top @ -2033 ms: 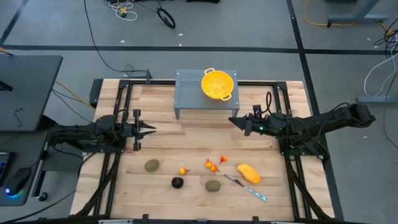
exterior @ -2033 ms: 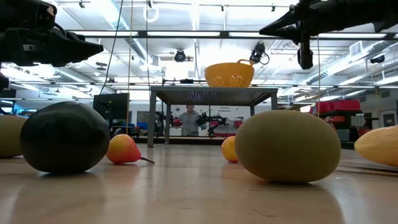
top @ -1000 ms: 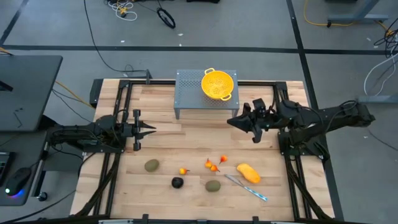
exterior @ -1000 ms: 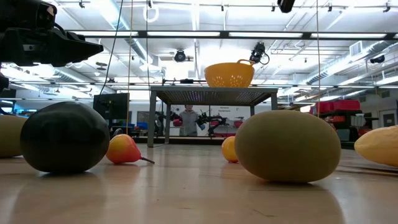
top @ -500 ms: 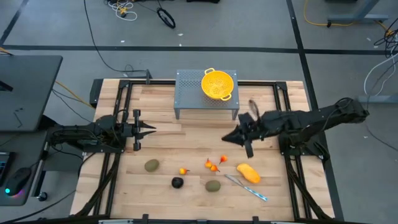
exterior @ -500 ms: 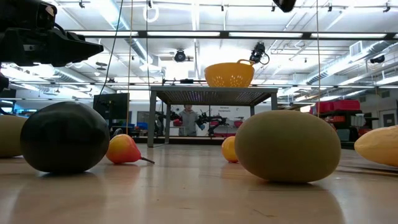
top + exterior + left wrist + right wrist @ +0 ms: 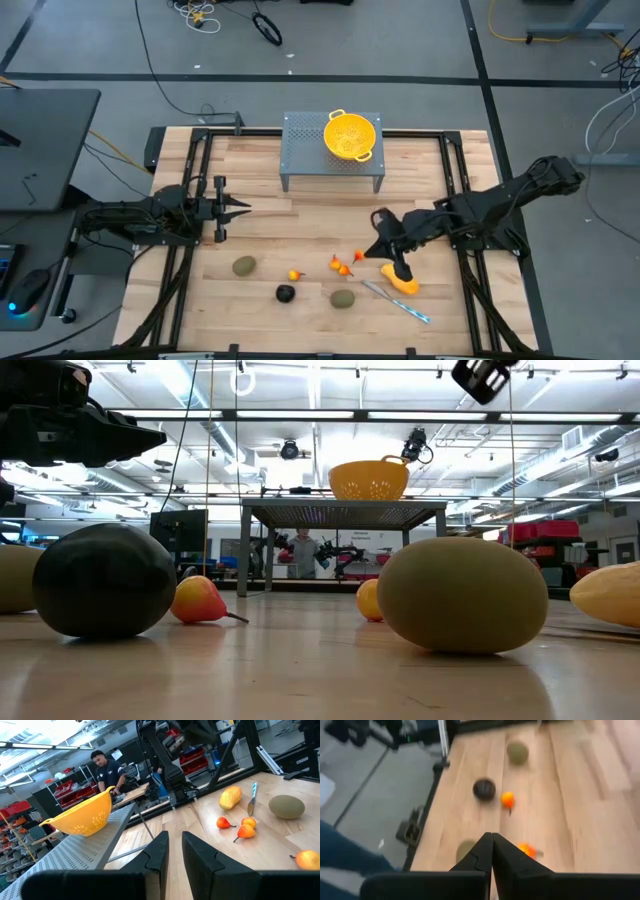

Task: Pick & Place Fruit
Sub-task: Put the peach into the yellow strainer bowl on the shelf

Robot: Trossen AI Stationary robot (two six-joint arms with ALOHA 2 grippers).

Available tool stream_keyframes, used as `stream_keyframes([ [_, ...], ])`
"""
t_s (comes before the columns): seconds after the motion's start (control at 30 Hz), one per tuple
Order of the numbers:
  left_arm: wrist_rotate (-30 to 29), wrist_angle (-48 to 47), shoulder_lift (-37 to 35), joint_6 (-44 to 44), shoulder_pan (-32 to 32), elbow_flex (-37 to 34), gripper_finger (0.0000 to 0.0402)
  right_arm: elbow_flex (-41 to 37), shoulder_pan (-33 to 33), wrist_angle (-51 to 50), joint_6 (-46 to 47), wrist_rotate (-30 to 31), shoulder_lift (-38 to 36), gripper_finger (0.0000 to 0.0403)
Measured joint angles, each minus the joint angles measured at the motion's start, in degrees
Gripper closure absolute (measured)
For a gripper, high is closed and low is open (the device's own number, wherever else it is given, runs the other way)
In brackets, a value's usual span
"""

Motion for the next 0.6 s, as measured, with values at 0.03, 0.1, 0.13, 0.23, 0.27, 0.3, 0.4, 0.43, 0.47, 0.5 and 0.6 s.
stream_keyframes([
  [0.03,0.0,0.0,0.0,0.0,0.0,0.0,0.0338,0.0,0.0,-1.1,0.0,-0.5,0.0,0.0390],
  [0.1,0.0,0.0,0.0,0.0,0.0,0.0,0.0338,0.0,0.0,-2.9,0.0,-1.4,0.0,0.0387],
  [0.13,0.0,0.0,0.0,0.0,0.0,0.0,0.0338,0.0,0.0,-3.8,-0.2,-1.7,0.0,0.0385],
  [0.23,0.0,0.0,0.0,0.0,0.0,0.0,0.0338,0.0,-0.1,-5.3,-0.6,-4.0,0.0,0.0377],
  [0.27,0.0,0.0,0.0,0.0,0.0,0.0,0.0338,0.0,-0.2,-5.9,-0.8,-4.6,0.0,0.0372],
  [0.3,0.0,0.0,0.0,0.0,0.0,0.0,0.0338,0.0,-0.3,-6.5,-0.9,-5.3,0.0,0.0367],
  [0.4,0.0,0.0,0.0,0.0,0.0,0.0,0.0338,0.0,-1.0,-8.2,-0.9,-7.8,0.0,0.0346],
  [0.43,0.0,0.0,0.0,0.0,0.0,0.0,0.0338,0.0,-1.3,-8.7,-0.9,-8.7,0.0,0.0337],
  [0.47,0.0,0.0,0.0,0.0,0.0,0.0,0.0338,0.0,-1.6,-9.4,-1.0,-9.3,0.0,0.0328],
  [0.5,0.0,0.0,0.0,0.0,0.0,0.0,0.0338,0.0,-2.0,-10.0,-1.1,-9.7,0.1,0.0319],
  [0.6,0.0,0.0,0.0,0.0,0.0,0.0,0.0338,0.0,-2.4,-10.7,-1.5,-9.9,0.3,0.0290],
])
